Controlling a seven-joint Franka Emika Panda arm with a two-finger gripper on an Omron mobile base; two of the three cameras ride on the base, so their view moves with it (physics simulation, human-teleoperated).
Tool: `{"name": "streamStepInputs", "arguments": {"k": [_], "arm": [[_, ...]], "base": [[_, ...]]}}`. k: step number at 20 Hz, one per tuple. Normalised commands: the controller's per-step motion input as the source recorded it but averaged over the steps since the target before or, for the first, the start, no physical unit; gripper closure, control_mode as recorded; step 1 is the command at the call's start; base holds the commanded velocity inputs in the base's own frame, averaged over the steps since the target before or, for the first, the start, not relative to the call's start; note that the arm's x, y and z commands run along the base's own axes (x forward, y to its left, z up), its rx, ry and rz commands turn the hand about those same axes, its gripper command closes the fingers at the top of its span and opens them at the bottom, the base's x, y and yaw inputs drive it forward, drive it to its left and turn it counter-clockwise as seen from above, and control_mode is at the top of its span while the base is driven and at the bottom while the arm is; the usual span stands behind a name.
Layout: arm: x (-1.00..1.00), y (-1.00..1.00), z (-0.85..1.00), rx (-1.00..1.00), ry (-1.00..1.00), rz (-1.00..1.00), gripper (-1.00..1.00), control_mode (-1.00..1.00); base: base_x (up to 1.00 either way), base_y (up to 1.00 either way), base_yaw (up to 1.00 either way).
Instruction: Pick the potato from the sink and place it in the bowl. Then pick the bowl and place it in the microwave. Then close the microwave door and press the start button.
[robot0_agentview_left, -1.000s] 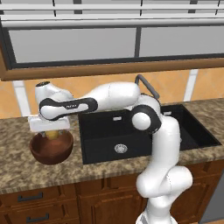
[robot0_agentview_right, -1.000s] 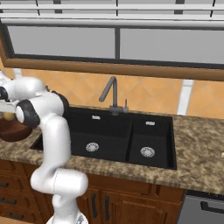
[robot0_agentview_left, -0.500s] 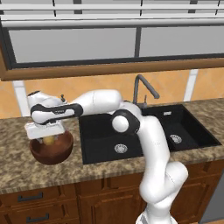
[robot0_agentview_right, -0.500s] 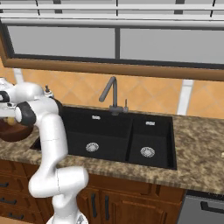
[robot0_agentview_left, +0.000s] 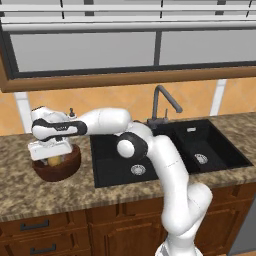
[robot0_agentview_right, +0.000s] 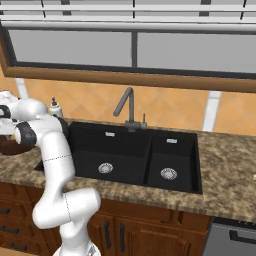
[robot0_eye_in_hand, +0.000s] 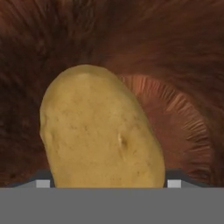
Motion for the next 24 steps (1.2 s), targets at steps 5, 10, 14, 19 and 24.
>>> {"name": "streamStepInputs", "arguments": {"k": [5,10,14,19,24], "arm": [[-0.11,-0.25,0.0,0.02,0.0,0.0,-1.0,-1.0],[-0.22,-0.45,0.04,0.05,0.0,0.0,-1.0,-1.0],[-0.35,-0.6,0.34,0.13,0.0,0.0,-1.0,-1.0],[-0.64,-0.84,0.34,0.19,-0.01,0.0,-1.0,-1.0],[-0.73,-0.95,0.02,0.19,0.0,-0.01,-1.0,-1.0]], "base": [[0.0,0.0,0.0],[0.0,0.0,0.0],[0.0,0.0,0.0],[0.0,0.0,0.0],[0.0,0.0,0.0]]}}
